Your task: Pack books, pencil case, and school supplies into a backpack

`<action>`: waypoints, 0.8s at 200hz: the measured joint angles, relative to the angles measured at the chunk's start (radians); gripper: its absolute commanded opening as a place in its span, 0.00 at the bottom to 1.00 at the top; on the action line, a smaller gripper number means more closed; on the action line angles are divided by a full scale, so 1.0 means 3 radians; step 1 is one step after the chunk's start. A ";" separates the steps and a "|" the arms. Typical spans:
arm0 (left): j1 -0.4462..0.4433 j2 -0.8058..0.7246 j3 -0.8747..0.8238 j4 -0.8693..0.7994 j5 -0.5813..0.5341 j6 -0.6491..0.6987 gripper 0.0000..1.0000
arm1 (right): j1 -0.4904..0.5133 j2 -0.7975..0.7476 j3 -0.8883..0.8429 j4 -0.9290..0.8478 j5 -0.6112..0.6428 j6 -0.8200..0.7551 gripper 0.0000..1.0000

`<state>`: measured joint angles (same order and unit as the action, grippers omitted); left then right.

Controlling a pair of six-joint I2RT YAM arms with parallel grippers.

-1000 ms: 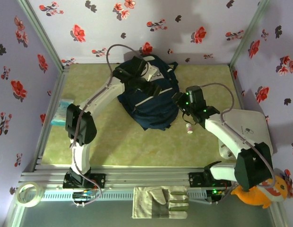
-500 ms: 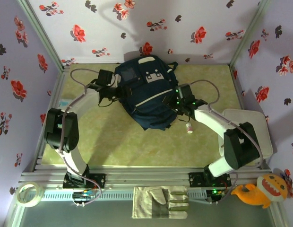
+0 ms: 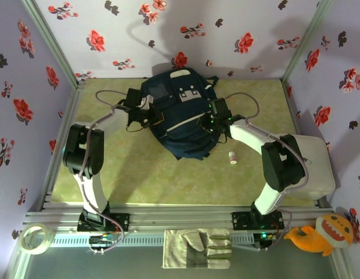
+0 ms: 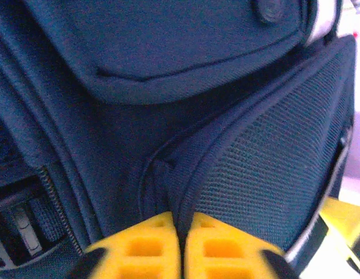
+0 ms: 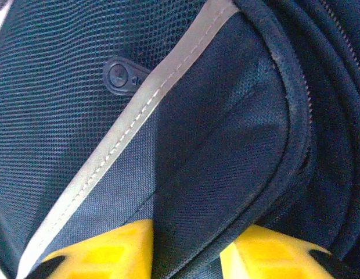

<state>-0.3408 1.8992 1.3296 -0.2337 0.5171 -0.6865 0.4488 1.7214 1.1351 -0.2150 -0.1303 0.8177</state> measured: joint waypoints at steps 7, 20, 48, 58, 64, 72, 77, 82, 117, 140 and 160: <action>0.0003 0.0000 -0.0003 0.0028 0.0008 -0.0020 0.00 | -0.0015 0.0048 0.0032 -0.0006 0.0006 -0.0019 0.30; 0.0003 -0.0010 -0.0029 0.0099 0.0014 -0.0053 0.00 | -0.0038 0.0126 0.0100 -0.0011 0.0008 -0.0065 0.29; 0.0003 -0.0169 -0.0276 0.0340 -0.0004 -0.0182 0.00 | -0.0075 0.0291 0.0313 -0.0066 -0.0011 -0.0217 0.29; 0.0004 -0.0259 -0.0389 0.0426 -0.0020 -0.0258 0.00 | -0.0079 0.0375 0.0437 -0.0090 -0.0019 -0.0291 0.29; 0.0006 -0.0326 -0.0470 0.0488 -0.0032 -0.0326 0.00 | -0.0079 0.0434 0.0519 -0.0106 -0.0028 -0.0336 0.29; 0.0013 -0.0394 -0.0562 0.0559 -0.0042 -0.0430 0.00 | -0.0083 0.0514 0.0631 -0.0122 -0.0032 -0.0394 0.30; 0.0015 -0.0439 -0.0627 0.0615 -0.0051 -0.0505 0.00 | -0.0083 0.0565 0.0706 -0.0131 -0.0033 -0.0436 0.32; 0.0019 -0.0482 -0.0690 0.0683 -0.0056 -0.0600 0.00 | -0.0085 0.0608 0.0782 -0.0146 -0.0034 -0.0472 0.33; 0.0027 -0.0607 -0.0975 0.1085 -0.0062 -0.1190 0.00 | -0.0084 0.0619 0.0959 -0.0189 0.0032 -0.0676 0.47; 0.0027 -0.0607 -0.1002 0.1245 -0.0061 -0.1483 0.00 | -0.0084 0.0392 0.0881 -0.0315 0.0153 -0.0725 0.50; 0.0024 -0.0607 -0.1003 0.1330 -0.0061 -0.1645 0.00 | -0.0046 0.0056 0.0703 -0.0420 0.0244 -0.0726 0.50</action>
<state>-0.3336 1.7172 1.0286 0.1654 0.4988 -1.1801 0.4351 1.7382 1.3460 -0.3408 -0.0570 0.5999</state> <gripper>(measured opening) 0.040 0.497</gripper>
